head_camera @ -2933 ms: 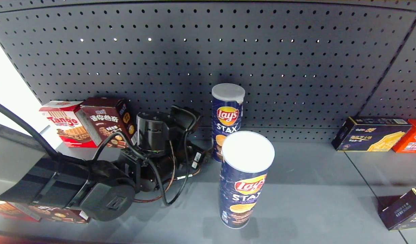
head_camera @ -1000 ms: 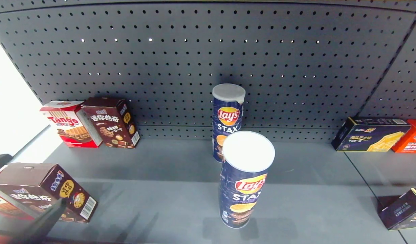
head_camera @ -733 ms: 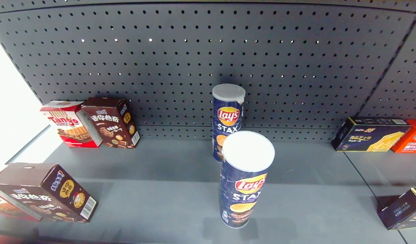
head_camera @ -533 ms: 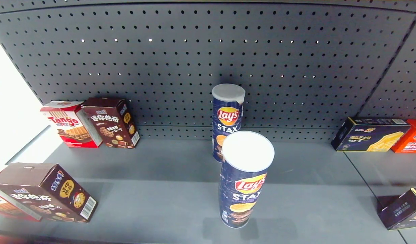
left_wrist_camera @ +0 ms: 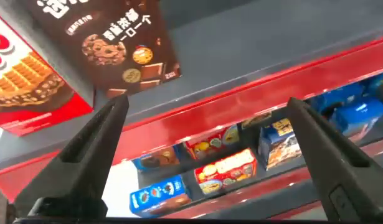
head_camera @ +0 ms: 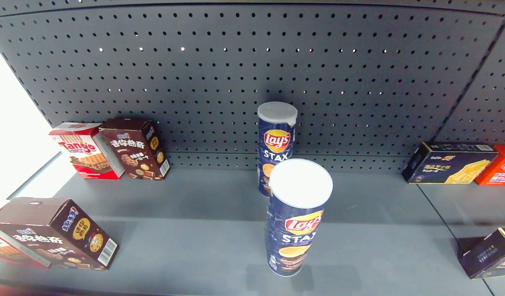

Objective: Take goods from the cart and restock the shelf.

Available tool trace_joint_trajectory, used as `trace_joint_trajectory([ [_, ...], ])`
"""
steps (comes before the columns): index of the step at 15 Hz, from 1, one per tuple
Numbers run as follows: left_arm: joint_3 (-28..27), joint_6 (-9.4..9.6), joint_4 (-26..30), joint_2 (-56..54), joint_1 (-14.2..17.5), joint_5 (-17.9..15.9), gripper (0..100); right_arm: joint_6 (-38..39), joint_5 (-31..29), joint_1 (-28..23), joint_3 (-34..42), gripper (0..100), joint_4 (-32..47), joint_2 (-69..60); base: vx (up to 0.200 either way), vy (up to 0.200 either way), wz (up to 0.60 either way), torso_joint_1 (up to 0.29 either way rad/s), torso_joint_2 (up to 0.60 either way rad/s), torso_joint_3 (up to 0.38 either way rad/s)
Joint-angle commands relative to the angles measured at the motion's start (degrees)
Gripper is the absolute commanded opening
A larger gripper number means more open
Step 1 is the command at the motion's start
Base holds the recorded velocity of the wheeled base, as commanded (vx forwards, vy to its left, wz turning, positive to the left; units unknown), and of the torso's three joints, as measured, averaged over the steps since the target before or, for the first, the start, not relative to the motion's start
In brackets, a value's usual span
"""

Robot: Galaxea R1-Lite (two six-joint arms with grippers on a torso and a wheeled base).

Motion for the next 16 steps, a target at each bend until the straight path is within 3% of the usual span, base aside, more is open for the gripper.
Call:
trace_joint_trajectory([
  [1, -0.2, -0.01, 0.2, -1.6, 7.0, 0.0, 100, 0.0, 0.0, 0.0, 0.0, 100, 0.0, 0.1, 0.0, 0.0, 0.0, 0.0, 0.0, 0.0],
  [2, -0.2, -0.54, 0.3, -4.8, 4.3, 0.1, 100, 0.0, 0.0, 0.0, 0.0, 100, 0.0, 0.1, 0.0, 0.0, 0.0, 0.0, 0.0, 0.0],
  [4, -0.2, -2.03, 0.4, -7.0, 4.9, 0.6, 100, 0.0, 0.0, 0.0, 0.0, 100, 0.0, 0.1, 0.0, 0.0, 0.0, 0.0, 0.0, 0.0],
  [7, -0.2, -2.03, 0.3, -7.0, 4.9, 0.4, 100, 0.0, 0.0, 0.0, 0.0, 100, 0.0, 0.1, 0.0, 0.0, 0.0, 0.0, 0.0, 0.0],
  [8, -0.2, -2.03, 0.3, -7.0, 4.9, 1.8, 100, 0.0, 0.0, 0.0, 0.0, 100, 0.0, 0.1, 0.0, 0.0, 0.0, 0.0, 0.0, 0.0],
  [10, -0.1, -2.65, 0.1, -7.0, 4.9, 17.8, 100, 0.0, 0.0, 0.0, 0.0, 100, 0.0, 0.1, 0.0, 0.0, 0.0, 0.0, 0.0, 0.0],
  [11, -0.1, -5.72, 0.3, -7.0, 4.9, 21.2, 100, 0.0, 0.0, 0.0, 0.0, 100, 0.0, 0.1, 0.0, 0.0, 0.0, 0.0, 0.0, 0.0],
  [12, -0.1, -8.53, 0.4, -7.0, 4.9, 20.2, 100, 0.0, 0.0, 0.0, 0.0, 100, 0.0, 0.1, 0.0, 0.0, 0.0, 0.0, 0.0, 0.0],
  [13, 0.0, -9.5, 0.6, -7.0, 4.9, 17.8, 100, 0.0, 0.0, 0.0, 0.0, 100, 0.0, 0.1, 0.0, 0.0, 0.0, 0.0, 0.0, 0.0],
  [14, 0.0, -8.8, 3.5, -7.0, 4.9, 8.9, 100, 0.0, 0.0, 0.0, 0.0, 100, 0.0, 0.1, 0.0, 0.0, 0.0, 0.0, 0.0, 0.0],
  [15, -0.4, -7.66, 4.4, -7.0, 4.9, 4.7, 100, 0.0, 0.0, 0.0, 0.0, 100, 0.0, 0.1, 0.0, 0.0, 0.0, 0.0, 0.0, 0.0],
  [16, -0.3, -6.95, 3.9, -7.0, 4.9, 3.9, 100, 0.0, 0.0, 0.0, 0.0, 100, 0.0, 0.1, 0.0, 0.0, 0.0, 0.0, 0.0, 0.0],
])
